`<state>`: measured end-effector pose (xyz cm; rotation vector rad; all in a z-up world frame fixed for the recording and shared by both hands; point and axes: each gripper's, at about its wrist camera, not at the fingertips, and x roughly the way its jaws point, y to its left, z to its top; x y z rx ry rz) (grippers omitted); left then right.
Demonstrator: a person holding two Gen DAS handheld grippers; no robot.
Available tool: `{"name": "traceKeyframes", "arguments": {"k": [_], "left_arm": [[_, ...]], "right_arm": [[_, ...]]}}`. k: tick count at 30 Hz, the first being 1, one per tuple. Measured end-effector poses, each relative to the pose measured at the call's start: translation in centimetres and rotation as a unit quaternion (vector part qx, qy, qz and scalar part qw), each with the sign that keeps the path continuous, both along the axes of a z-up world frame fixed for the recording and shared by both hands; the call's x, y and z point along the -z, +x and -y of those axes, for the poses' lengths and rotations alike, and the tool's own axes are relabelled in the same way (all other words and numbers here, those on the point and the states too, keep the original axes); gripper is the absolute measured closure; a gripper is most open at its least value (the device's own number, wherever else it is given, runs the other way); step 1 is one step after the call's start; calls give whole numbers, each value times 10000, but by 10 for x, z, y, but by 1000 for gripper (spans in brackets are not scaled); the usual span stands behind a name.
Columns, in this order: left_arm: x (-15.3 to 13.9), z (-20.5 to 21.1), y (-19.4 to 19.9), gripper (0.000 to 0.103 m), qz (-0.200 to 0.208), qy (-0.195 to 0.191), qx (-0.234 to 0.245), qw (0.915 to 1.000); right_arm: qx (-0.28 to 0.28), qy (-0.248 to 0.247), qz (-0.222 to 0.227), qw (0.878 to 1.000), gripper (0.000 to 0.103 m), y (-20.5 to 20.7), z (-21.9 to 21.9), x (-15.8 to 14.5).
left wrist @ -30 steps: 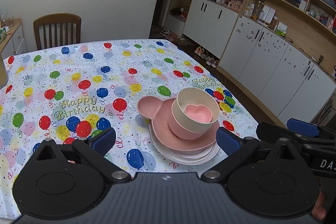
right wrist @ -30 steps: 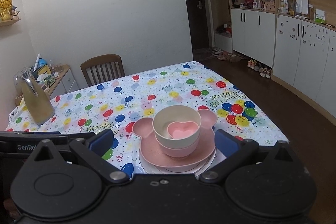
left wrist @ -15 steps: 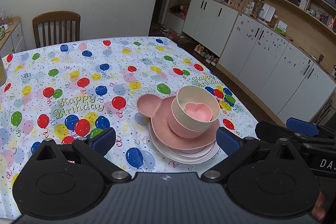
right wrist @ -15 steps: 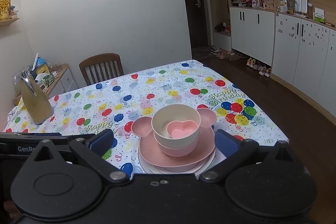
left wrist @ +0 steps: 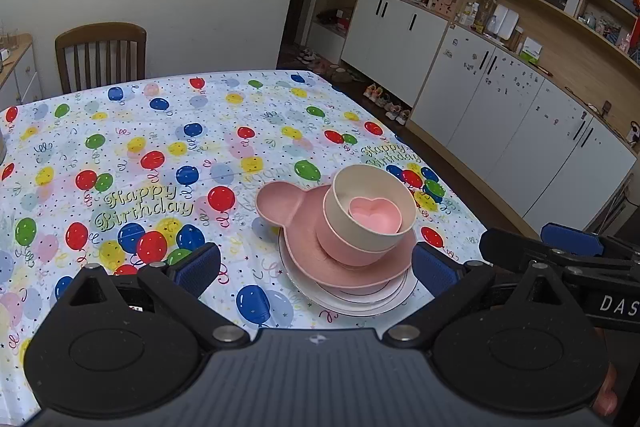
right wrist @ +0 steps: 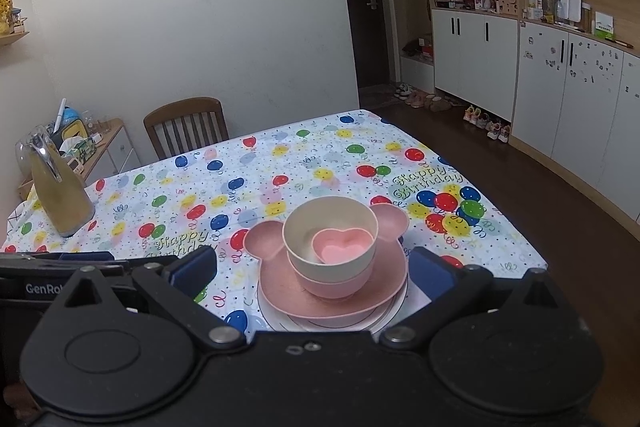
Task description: Organize plates and bowls
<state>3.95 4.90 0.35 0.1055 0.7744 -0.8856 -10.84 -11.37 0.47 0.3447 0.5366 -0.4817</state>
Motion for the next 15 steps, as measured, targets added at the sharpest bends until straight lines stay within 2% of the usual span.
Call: {"name": "traceKeyframes", "arguments": {"k": [15], "left_arm": [[-1, 0, 2, 1, -13, -21, 80, 10000]], "right_arm": [[45, -7, -12, 10000, 0, 0, 0, -1]]}}
